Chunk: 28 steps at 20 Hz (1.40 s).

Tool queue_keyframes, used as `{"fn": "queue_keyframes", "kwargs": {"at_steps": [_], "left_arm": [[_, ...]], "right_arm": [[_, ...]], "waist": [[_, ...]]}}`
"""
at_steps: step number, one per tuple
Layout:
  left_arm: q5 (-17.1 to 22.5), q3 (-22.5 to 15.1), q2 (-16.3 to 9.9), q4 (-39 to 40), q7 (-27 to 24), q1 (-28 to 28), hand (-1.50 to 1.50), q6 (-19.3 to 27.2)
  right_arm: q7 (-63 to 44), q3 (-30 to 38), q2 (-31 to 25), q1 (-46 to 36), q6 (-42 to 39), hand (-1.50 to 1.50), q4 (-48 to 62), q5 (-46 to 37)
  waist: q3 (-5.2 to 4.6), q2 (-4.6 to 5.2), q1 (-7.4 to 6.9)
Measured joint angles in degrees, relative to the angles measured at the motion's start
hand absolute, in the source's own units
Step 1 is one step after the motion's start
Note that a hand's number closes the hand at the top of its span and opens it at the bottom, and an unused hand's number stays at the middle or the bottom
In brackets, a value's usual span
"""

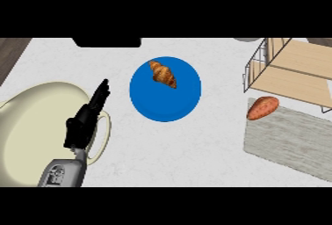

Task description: Pick the tomato from the placemat and place it in the tiered shelf

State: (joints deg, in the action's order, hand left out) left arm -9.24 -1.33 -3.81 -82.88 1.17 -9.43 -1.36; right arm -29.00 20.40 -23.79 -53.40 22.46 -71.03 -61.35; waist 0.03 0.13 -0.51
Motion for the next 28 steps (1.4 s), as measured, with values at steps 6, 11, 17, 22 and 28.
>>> {"fn": "queue_keyframes", "kwargs": {"at_steps": [6, 11, 17, 22, 28], "left_arm": [[-0.34, -0.05, 0.4, 0.94, -0.19, -0.74, 0.0, 0.23], [0.13, 0.94, -0.32, 1.82, -1.59, -0.39, 0.0, -0.22], [0.52, 1.09, -0.64, 0.46, -0.7, 0.22, 0.0, -0.88], [0.2, 0.8, 0.24, 0.83, -0.45, -0.35, 0.0, -0.21], [-0.09, 0.78, -0.04, 0.48, -0.88, 0.2, 0.0, -0.39]], "right_arm": [[0.49, 1.07, -3.04, 0.92, 2.86, -1.5, 6.36, -0.82], [-7.49, 0.95, -4.51, 3.1, 1.51, -1.5, 5.29, -6.69], [-9.42, 2.39, -4.57, 6.03, 2.87, -1.5, 1.95, -4.08], [-8.91, 3.32, -4.01, 6.52, 2.93, -1.5, -1.88, 1.45], [-7.95, 4.02, -5.08, 6.87, 0.49, -1.5, -5.7, 8.3]], "waist": [[-0.08, 0.0, 0.18], [-0.07, -0.14, 0.46], [-0.03, -0.16, 0.42], [-0.04, -0.19, 0.47], [-0.02, -0.19, 0.45]]}}
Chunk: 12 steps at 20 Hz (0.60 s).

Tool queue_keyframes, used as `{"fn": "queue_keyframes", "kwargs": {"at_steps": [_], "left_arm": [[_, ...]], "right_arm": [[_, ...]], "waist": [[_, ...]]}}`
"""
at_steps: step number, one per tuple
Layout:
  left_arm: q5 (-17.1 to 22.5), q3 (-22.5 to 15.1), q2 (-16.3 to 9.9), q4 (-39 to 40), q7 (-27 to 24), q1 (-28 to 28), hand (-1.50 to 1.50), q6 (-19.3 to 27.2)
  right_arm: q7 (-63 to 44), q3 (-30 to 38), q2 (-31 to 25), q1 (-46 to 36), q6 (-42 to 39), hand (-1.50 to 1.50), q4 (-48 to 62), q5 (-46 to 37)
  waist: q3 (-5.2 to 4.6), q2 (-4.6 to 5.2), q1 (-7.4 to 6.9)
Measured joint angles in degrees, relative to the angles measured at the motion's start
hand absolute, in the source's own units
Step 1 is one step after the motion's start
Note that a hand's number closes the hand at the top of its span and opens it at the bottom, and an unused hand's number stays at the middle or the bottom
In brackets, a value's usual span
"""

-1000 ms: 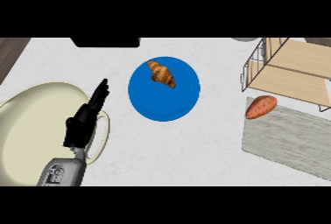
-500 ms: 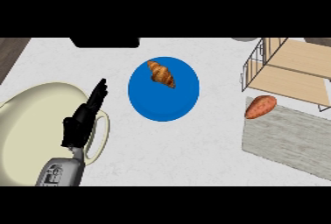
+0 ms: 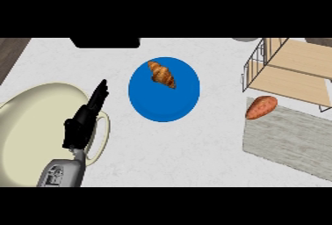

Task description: Pick the tomato from the placemat and place it in the tiered shelf

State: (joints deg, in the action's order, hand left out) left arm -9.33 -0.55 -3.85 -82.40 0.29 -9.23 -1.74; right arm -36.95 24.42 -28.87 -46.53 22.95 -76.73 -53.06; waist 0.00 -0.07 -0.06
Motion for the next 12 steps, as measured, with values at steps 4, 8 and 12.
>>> {"fn": "queue_keyframes", "kwargs": {"at_steps": [4, 8, 12], "left_arm": [[-0.25, -0.33, 0.63, -0.25, 0.28, 0.11, 0.0, 0.51], [-0.21, -0.66, 0.3, -1.66, 0.41, 1.64, 0.0, 0.02], [-0.03, -0.2, 0.36, -1.72, 1.28, 0.98, 0.0, 0.31]], "right_arm": [[-0.91, 2.18, -1.43, -1.4, 0.8, -1.5, -2.76, 3.07], [-3.77, 5.55, -3.27, -3.95, 2.68, -1.5, -6.0, 5.01], [-8.25, 10.18, -6.98, -2.22, 0.45, -1.5, -11.13, 6.95]], "waist": [[-0.01, -0.04, 0.02], [-0.02, -0.12, 0.02], [-0.03, -0.24, 0.65]]}}
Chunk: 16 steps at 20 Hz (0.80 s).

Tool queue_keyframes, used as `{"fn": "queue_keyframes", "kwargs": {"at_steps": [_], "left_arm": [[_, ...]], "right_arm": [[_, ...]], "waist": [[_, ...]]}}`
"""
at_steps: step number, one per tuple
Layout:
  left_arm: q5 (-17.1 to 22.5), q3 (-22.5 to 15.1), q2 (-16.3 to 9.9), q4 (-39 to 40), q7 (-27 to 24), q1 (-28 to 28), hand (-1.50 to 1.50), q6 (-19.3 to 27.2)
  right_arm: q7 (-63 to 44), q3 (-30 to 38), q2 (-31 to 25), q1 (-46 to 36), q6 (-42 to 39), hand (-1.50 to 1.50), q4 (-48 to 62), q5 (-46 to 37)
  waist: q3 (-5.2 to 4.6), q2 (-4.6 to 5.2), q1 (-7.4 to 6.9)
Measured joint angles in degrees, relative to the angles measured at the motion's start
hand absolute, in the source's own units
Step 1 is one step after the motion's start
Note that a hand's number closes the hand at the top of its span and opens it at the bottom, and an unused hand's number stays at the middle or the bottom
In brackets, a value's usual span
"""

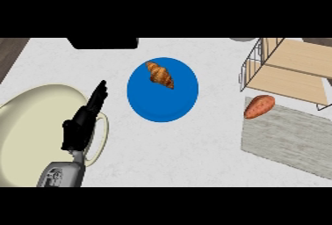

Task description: Pick the tomato from the placemat and place it in the tiered shelf

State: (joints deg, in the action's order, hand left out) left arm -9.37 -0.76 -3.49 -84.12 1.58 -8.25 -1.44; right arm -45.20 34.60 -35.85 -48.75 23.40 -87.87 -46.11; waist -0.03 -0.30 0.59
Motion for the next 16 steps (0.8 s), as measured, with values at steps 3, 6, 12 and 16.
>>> {"fn": "queue_keyframes", "kwargs": {"at_steps": [3, 6, 12, 16], "left_arm": [[0.28, 0.84, -0.55, 1.0, -0.41, -0.37, 0.0, -0.16], [0.37, 0.97, -0.67, 0.47, -0.48, 0.24, 0.0, -0.18], [0.3, 1.48, -0.7, -0.16, -0.39, 1.11, 0.0, 0.49], [0.22, 1.83, -0.99, 0.52, -1.72, 1.7, 0.0, 0.51]], "right_arm": [[-4.12, 4.58, -3.62, 2.37, -4.69, -1.5, -3.13, 2.78], [-9.29, 8.23, -5.78, 6.44, -11.56, -1.5, -8.17, 5.35], [-11.79, 20.37, -9.04, 17.87, -24.41, -1.5, -17.47, 15.52], [-10.34, 30.76, -9.07, 25.2, -32.75, -1.5, -21.63, 24.54]], "waist": [[0.0, -0.09, 0.6], [0.0, -0.29, 1.2], [0.06, -0.46, 2.21], [0.06, -0.53, 2.74]]}}
